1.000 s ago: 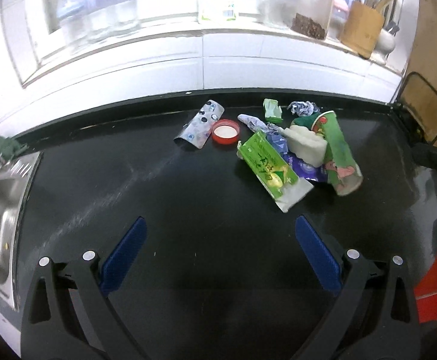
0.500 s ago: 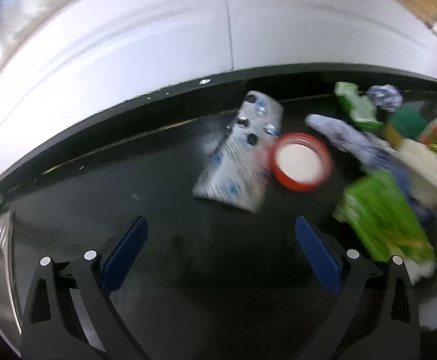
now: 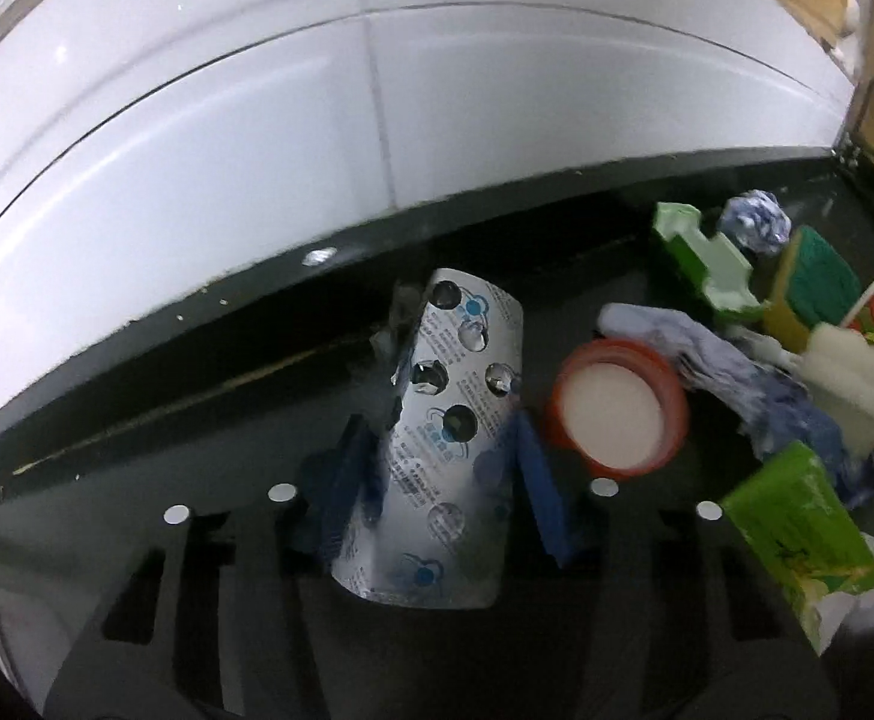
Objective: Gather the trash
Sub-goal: 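Grasp the white blister pack with the left tool while the right tool grasps the green juice carton, then carry blister pack and carton to the black bin and open both tools, then return both tools to the trash pile on the countertop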
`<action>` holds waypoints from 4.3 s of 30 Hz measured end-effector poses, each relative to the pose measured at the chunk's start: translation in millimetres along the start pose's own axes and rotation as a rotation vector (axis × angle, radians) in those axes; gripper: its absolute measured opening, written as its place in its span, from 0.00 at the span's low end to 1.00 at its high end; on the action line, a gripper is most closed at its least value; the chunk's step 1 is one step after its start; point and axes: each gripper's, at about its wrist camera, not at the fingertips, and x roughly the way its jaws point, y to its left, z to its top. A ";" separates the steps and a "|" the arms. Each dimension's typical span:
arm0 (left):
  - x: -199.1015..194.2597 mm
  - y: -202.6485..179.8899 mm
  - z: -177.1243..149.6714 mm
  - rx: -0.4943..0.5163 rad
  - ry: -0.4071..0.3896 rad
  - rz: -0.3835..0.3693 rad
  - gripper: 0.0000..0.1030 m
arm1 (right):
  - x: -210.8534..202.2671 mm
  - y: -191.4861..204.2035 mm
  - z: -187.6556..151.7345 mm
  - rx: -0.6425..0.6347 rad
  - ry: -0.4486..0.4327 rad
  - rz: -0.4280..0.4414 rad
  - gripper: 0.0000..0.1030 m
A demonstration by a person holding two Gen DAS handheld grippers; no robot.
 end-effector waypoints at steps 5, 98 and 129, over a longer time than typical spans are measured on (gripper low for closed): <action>-18.6 -3.8 -6.5 -0.046 0.020 0.034 0.39 | -13.2 5.3 -5.1 -0.005 -0.039 -0.003 0.51; -363.2 38.1 -577.8 -1.105 0.096 0.531 0.86 | 9.4 500.1 -319.4 -1.069 0.291 0.446 0.71; -164.2 -141.8 -83.7 -0.248 0.004 0.027 0.89 | -113.7 -22.9 -64.1 -0.011 -0.249 -0.009 0.77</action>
